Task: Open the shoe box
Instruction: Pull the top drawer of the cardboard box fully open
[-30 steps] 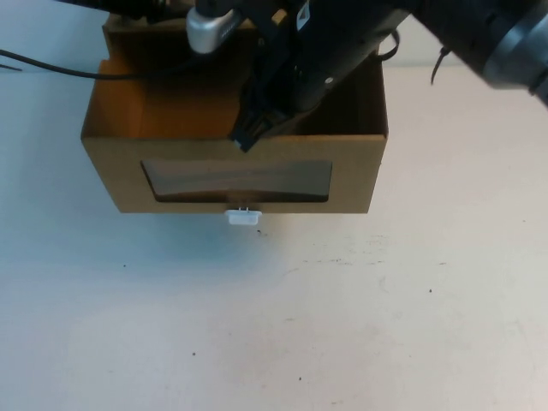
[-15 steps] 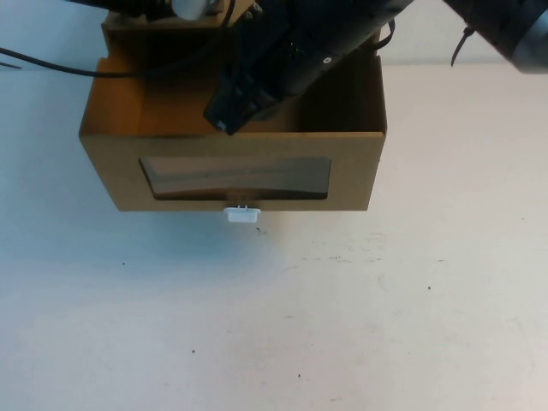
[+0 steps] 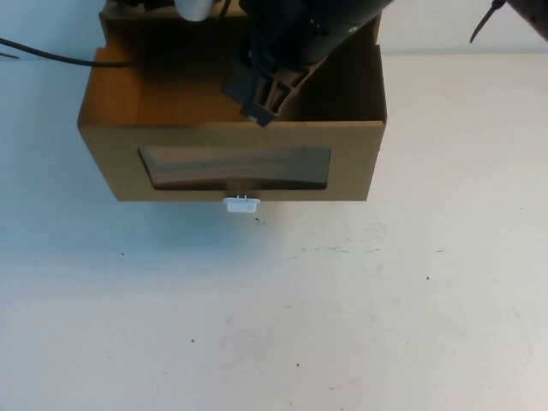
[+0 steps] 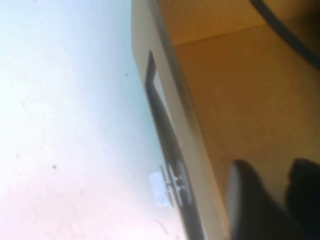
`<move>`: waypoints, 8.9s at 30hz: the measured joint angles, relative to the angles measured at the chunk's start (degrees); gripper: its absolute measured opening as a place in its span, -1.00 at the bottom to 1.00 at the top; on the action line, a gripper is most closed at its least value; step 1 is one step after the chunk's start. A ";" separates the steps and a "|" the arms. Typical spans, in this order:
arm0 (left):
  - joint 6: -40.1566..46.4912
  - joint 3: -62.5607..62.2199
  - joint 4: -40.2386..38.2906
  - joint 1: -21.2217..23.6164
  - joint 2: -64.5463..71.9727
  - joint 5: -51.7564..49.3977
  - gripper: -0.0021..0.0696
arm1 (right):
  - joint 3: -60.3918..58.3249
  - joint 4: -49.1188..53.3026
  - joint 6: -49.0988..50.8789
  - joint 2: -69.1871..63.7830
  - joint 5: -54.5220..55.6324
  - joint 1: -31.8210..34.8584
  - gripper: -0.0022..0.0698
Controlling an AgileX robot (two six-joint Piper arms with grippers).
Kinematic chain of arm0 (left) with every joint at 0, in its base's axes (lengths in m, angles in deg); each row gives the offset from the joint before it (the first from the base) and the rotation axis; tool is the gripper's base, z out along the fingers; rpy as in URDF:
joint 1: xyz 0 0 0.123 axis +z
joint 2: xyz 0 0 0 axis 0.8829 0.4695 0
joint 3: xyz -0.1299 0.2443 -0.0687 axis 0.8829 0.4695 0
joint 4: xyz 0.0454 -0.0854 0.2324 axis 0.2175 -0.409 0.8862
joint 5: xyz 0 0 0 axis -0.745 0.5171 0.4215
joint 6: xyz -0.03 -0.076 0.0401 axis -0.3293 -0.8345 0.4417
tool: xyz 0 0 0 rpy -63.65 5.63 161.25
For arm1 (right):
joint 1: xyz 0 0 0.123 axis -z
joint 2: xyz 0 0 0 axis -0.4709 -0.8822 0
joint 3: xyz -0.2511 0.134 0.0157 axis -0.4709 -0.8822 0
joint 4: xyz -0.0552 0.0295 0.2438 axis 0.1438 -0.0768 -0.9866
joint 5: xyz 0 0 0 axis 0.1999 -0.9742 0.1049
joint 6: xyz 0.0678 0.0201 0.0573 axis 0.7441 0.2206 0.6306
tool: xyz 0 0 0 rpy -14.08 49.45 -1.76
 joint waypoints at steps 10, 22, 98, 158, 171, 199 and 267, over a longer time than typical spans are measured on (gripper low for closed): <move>0.00 0.00 -0.02 0.00 0.02 0.00 -0.95 | 0.00 1.87 -0.62 -0.63 -0.13 -3.24 0.13; 0.00 0.00 -0.13 0.00 0.02 0.00 -0.95 | -6.59 6.11 -0.88 -1.90 0.48 -4.51 0.13; -4.33 -10.83 16.70 0.10 -17.63 -0.31 -0.95 | -6.31 23.96 16.72 22.60 -0.78 -8.60 -0.96; -6.54 93.90 50.64 0.10 -101.63 30.09 -0.95 | -99.97 64.71 63.08 78.59 35.79 -8.60 -0.98; -17.76 126.75 52.53 0.10 -122.90 51.44 -0.95 | -99.97 64.80 63.08 78.59 35.79 -8.60 -0.98; -21.82 130.77 52.43 0.10 -123.13 49.62 -0.95 | -99.97 65.02 63.08 78.59 35.89 -8.60 -0.98; -21.82 130.77 52.43 0.10 -123.26 49.53 -0.95 | -130.95 1.07 24.51 110.07 51.76 43.29 -0.98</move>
